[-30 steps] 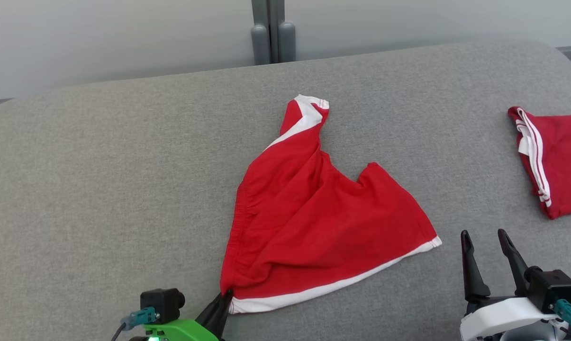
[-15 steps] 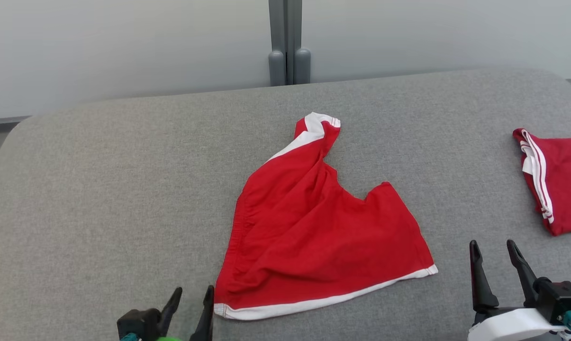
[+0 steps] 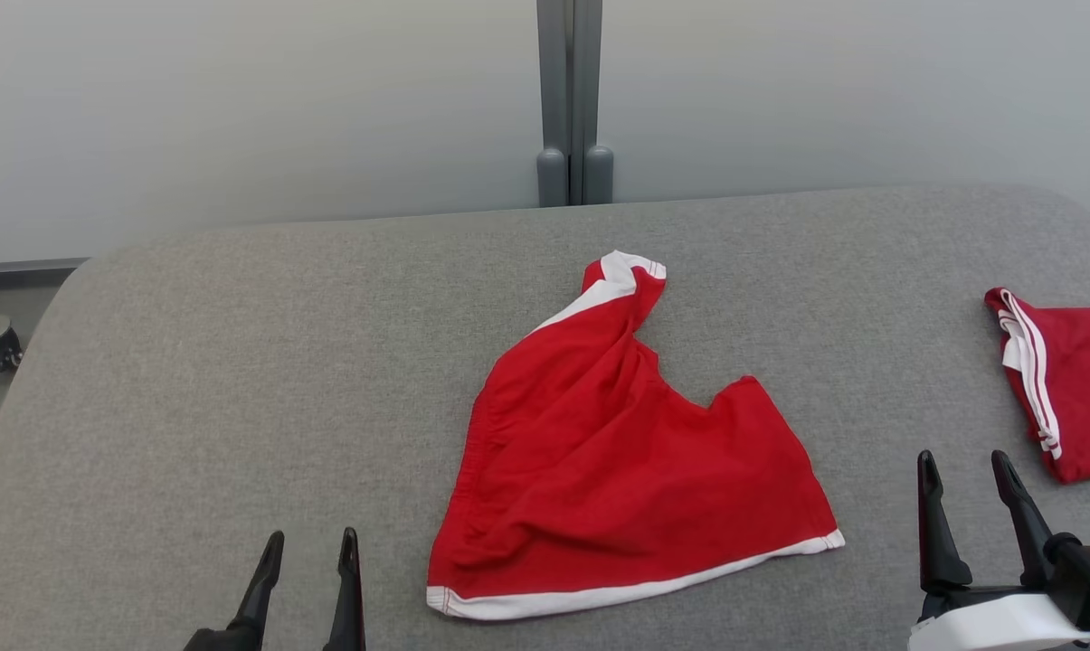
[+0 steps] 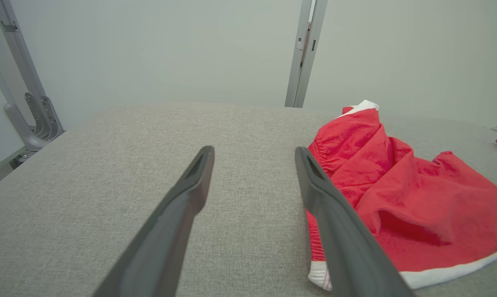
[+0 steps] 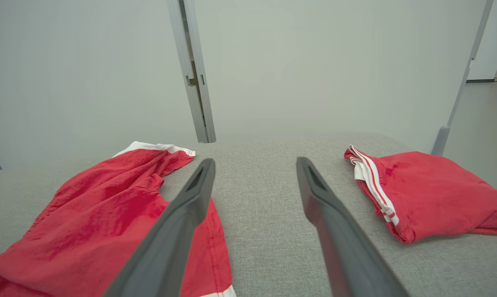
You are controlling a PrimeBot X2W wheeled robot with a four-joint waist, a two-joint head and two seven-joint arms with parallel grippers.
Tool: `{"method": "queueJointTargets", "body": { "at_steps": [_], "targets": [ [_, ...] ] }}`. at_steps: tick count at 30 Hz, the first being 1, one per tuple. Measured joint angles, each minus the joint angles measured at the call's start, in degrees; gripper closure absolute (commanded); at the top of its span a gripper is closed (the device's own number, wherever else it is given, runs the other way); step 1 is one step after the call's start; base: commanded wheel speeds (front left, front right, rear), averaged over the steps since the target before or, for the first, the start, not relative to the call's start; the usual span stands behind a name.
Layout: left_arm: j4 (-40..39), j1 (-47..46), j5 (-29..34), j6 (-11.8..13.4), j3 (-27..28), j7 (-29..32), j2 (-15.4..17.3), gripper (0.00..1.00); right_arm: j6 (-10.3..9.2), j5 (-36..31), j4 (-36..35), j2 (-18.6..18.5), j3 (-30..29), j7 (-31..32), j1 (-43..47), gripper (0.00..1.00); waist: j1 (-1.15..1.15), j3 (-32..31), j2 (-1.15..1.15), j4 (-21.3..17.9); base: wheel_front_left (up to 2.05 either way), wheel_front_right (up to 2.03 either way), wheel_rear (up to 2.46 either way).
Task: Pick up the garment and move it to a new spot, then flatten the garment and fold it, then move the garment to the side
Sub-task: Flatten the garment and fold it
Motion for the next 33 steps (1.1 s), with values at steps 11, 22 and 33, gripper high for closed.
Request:
{"method": "queueJointTargets", "body": {
  "at_steps": [11,22,33],
  "targets": [
    [1.9,2.1,3.2,-10.0,8.1,0.0,-4.1,0.0,0.0,0.9,2.6,0.0,2.6,0.0,1.2,0.0,0.0,-0.3,0.0,-0.6,0.0,0.0,0.0],
    [2.2,2.0,4.2,-11.1,9.1,0.0,-4.5,0.0,0.0,0.9,3.4,0.0,3.2,0.0,1.1,0.0,0.0,0.1,0.0,-0.4,0.0,0.0,0.0],
    [5.6,0.8,2.8,-11.3,6.1,-0.1,-4.5,0.0,0.0,2.6,1.3,0.0,1.4,0.0,-2.4,0.0,0.0,0.8,0.0,0.0,0.0,0.0,0.0]
  ]
}}
